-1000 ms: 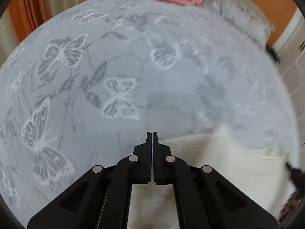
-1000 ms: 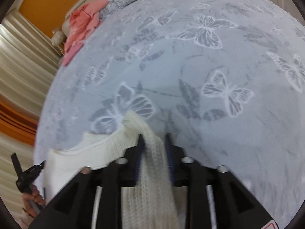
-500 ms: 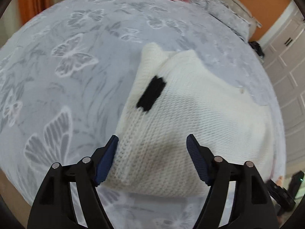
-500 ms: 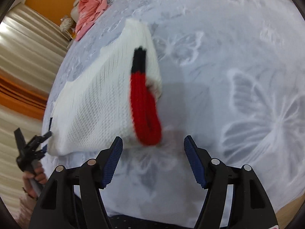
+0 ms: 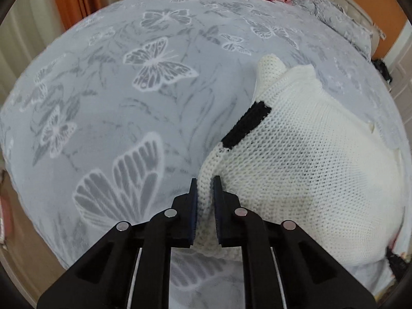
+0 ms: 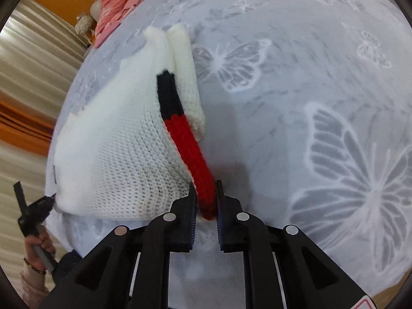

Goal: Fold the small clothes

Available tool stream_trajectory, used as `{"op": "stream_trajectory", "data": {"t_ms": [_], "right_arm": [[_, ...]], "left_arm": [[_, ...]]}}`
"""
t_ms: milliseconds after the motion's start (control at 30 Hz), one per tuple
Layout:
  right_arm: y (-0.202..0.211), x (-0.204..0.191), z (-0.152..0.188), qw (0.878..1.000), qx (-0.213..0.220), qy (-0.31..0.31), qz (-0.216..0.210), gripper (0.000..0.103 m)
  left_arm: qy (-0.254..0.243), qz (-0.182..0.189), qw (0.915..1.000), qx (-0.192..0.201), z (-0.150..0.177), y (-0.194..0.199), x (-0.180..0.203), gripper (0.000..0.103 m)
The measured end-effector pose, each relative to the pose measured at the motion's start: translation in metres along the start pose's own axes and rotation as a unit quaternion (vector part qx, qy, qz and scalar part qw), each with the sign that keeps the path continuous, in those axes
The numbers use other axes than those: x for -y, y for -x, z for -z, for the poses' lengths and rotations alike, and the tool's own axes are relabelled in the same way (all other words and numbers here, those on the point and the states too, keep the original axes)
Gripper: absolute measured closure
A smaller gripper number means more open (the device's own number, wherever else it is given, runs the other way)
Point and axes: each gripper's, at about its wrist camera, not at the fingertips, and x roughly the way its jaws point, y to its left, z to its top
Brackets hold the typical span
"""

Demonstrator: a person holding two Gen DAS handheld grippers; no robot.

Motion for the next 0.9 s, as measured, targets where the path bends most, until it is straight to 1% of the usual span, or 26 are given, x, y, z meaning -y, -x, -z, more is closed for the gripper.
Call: {"op": "stream_trajectory", "data": {"t_ms": [67, 100, 133, 167, 200, 233, 267, 333, 467, 500, 533, 567, 600, 633, 700, 733, 767, 800, 833, 867, 900], "right_arm": [[0.009, -0.007, -0.002, 1.000, 0.009, 0.011, 0.018, 0.084], [0.016, -0.012, -0.004, 0.999, 0.015, 0.017, 0.027, 0.082], [0.022, -0.016, -0.005, 0.999, 0.022, 0.022, 0.031, 0.078], [0.027, -0.021, -0.008, 0.999, 0.030, 0.027, 0.032, 0.067], [0.032, -0.027, -0.011, 0.998, 0.041, 0.035, 0.031, 0.061], [0.035, -0.034, -0.017, 0.997, 0.053, 0.043, 0.030, 0.051], [0.034, -0.039, -0.022, 0.997, 0.055, 0.048, 0.028, 0.049], [0.026, -0.048, -0.038, 0.996, 0.057, 0.054, 0.029, 0.049], [0.001, -0.060, -0.060, 0.997, 0.046, 0.061, 0.033, 0.048], [-0.006, -0.061, -0.064, 0.997, 0.043, 0.063, 0.030, 0.049], [-0.012, -0.061, -0.068, 0.997, 0.038, 0.064, 0.027, 0.063], [-0.019, -0.062, -0.072, 0.997, 0.031, 0.066, 0.027, 0.096], [-0.022, -0.062, -0.075, 0.997, 0.027, 0.066, 0.031, 0.094], [-0.019, -0.061, -0.079, 0.996, 0.037, 0.068, 0.039, 0.095], [-0.013, -0.056, -0.085, 0.992, 0.063, 0.076, 0.078, 0.095], [-0.015, -0.051, -0.085, 0.992, 0.064, 0.071, 0.083, 0.095], [-0.025, -0.040, -0.088, 0.994, 0.050, 0.058, 0.081, 0.092], [-0.031, -0.032, -0.088, 0.996, 0.036, 0.042, 0.067, 0.091], [-0.029, -0.030, -0.088, 0.997, 0.037, 0.036, 0.056, 0.089], [-0.021, -0.031, -0.087, 0.997, 0.042, 0.033, 0.046, 0.083], [-0.009, -0.034, -0.083, 0.998, 0.051, 0.030, 0.036, 0.077]], "left_arm": [[0.001, 0.005, 1.0000, -0.005, -0.004, 0.008, 0.001, 0.088], [0.002, 0.019, 0.9998, -0.003, -0.006, 0.016, 0.000, 0.085], [0.002, 0.036, 0.9993, 0.004, -0.010, 0.027, 0.000, 0.082], [0.003, 0.044, 0.9990, 0.011, -0.013, 0.033, 0.000, 0.071], [0.003, 0.055, 0.9982, 0.021, -0.017, 0.040, 0.001, 0.056], [0.001, 0.063, 0.9976, 0.029, -0.024, 0.045, 0.004, 0.048], [-0.003, 0.066, 0.9973, 0.033, -0.030, 0.045, 0.008, 0.043], [-0.011, 0.065, 0.9974, 0.028, -0.041, 0.036, 0.017, 0.042], [-0.009, 0.071, 0.9974, -0.002, -0.054, 0.005, 0.036, 0.043], [-0.011, 0.072, 0.9973, -0.005, -0.055, -0.002, 0.040, 0.049], [-0.018, 0.061, 0.9979, -0.009, -0.057, -0.010, 0.044, 0.056], [-0.025, 0.052, 0.9983, -0.012, -0.058, -0.014, 0.045, 0.071], [-0.029, 0.041, 0.9987, -0.012, -0.059, -0.020, 0.046, 0.079], [-0.027, 0.038, 0.9989, -0.011, -0.060, -0.022, 0.044, 0.080], [-0.015, 0.032, 0.9993, -0.009, -0.064, -0.026, 0.037, 0.080], [-0.016, 0.025, 0.9995, -0.008, -0.065, -0.026, 0.036, 0.080], [-0.020, 0.020, 0.9996, -0.005, -0.065, -0.028, 0.037, 0.079], [-0.023, 0.017, 0.9996, -0.006, -0.065, -0.031, 0.037, 0.076], [-0.022, 0.017, 0.9996, -0.007, -0.065, -0.031, 0.036, 0.074], [-0.021, 0.022, 0.9995, -0.008, -0.065, -0.028, 0.035, 0.069], [-0.014, 0.036, 0.9992, -0.008, -0.064, -0.024, 0.032, 0.066]]}}
